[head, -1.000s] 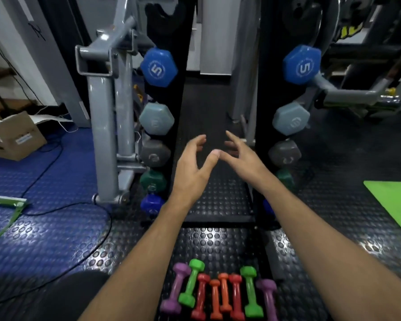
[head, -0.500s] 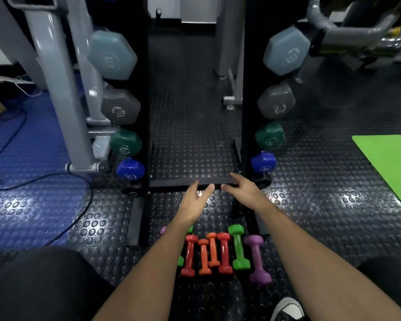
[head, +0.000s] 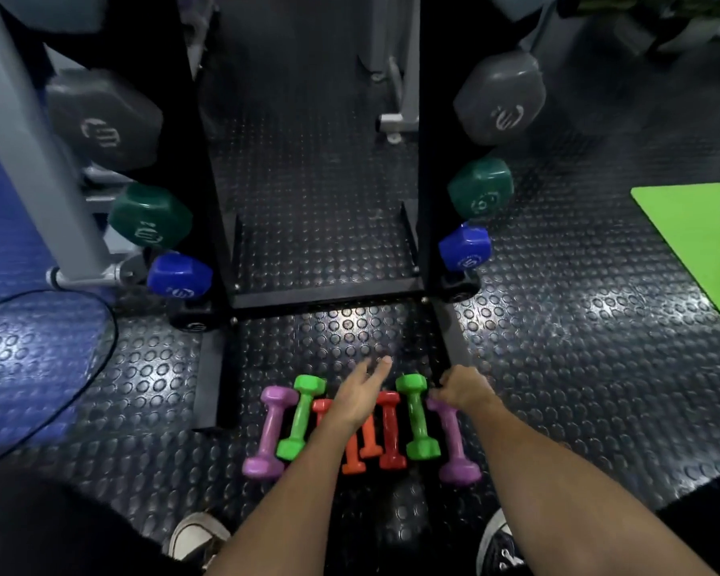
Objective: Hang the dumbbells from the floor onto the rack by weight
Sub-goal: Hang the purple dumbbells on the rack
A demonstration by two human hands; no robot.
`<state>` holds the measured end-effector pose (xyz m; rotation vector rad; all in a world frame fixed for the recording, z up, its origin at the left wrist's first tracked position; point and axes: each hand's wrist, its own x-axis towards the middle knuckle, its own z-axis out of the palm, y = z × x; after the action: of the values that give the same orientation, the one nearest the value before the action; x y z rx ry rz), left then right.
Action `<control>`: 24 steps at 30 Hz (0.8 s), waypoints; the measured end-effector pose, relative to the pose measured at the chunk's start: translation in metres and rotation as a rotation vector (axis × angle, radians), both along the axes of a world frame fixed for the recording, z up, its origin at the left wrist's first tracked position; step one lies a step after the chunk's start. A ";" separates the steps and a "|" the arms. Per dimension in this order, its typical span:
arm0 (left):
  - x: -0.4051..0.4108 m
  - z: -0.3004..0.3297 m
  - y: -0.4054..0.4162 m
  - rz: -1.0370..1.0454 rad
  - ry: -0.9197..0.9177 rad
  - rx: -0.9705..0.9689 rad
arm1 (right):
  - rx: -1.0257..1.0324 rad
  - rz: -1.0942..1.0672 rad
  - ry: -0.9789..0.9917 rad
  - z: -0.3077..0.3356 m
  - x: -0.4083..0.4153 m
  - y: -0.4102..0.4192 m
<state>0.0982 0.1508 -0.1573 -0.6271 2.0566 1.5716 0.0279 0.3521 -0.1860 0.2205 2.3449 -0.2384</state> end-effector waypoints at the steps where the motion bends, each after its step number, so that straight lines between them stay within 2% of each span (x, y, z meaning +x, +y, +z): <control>1: 0.000 -0.004 0.002 0.009 -0.007 0.012 | 0.005 0.000 0.009 0.000 0.002 -0.002; 10: -0.012 -0.040 0.016 0.135 -0.065 0.119 | -0.013 -0.167 0.037 -0.021 0.008 -0.005; 13: -0.013 -0.047 0.019 0.113 -0.112 0.103 | -0.064 -0.285 0.026 -0.029 0.017 -0.003; 19: -0.013 -0.042 0.021 0.055 -0.115 0.124 | -0.144 -0.291 0.068 -0.034 0.018 0.004; 24: -0.015 -0.044 0.030 0.061 -0.171 0.169 | -0.174 -0.203 0.033 -0.032 0.016 0.009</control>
<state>0.0830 0.1806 -0.2015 -0.7401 1.7751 1.6446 0.0436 0.3608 -0.2182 0.3711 2.3189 -0.5461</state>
